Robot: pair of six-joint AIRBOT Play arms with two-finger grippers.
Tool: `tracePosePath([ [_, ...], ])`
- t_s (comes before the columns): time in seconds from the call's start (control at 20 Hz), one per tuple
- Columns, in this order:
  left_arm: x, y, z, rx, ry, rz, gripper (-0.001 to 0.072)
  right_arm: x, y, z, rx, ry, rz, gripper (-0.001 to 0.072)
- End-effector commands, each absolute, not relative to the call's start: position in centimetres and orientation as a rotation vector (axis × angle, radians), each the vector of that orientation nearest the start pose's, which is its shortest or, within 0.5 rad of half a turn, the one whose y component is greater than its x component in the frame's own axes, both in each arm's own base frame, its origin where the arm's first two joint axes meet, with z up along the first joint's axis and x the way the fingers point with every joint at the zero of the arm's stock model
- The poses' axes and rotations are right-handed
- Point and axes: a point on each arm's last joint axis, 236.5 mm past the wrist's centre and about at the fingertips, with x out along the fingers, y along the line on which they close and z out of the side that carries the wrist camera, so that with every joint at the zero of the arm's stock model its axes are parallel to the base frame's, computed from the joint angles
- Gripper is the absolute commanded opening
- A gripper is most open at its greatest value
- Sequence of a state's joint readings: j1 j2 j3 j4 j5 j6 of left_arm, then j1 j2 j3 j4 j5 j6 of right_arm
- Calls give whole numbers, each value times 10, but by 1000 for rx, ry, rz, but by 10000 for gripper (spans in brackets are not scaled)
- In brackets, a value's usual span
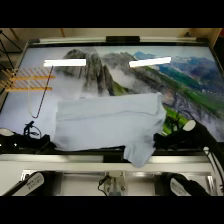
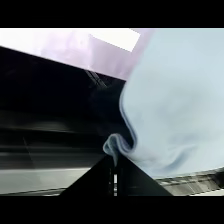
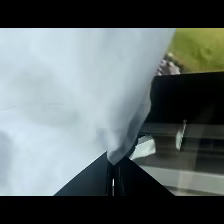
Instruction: Fold the shirts.
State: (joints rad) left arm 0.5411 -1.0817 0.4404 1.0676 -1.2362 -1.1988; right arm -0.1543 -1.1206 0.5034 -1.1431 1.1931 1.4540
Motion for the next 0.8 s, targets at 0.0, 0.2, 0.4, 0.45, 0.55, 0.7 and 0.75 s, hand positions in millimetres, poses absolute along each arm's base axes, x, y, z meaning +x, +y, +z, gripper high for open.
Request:
tracePosePath([
  [0.0, 203, -6, -93, -680, 1525, -148, 33, 208, 63, -98, 470, 1668, 205, 58],
  [0.2, 263, 15, -32, -554, 1370, -209, 31, 304, 46, -27, 416, 1394, 184, 57],
  [0.4, 346, 20, 1, -453, 1208, -174, 32, 407, 32, 10, 442, 1156, 113, 57],
  [0.45, 366, 16, 1, -449, 1201, -178, 32, 426, 36, 5, 440, 1150, 116, 57],
  [0.55, 398, 8, -10, -463, 1228, -190, 34, 461, 44, -12, 456, 1136, 104, 57],
  [0.7, 428, 0, -37, -524, 1297, -176, 33, 485, 56, -41, 467, 1186, 109, 57],
  [0.75, 433, 0, -47, -553, 1320, -158, 33, 489, 61, -49, 463, 1202, 116, 58],
])
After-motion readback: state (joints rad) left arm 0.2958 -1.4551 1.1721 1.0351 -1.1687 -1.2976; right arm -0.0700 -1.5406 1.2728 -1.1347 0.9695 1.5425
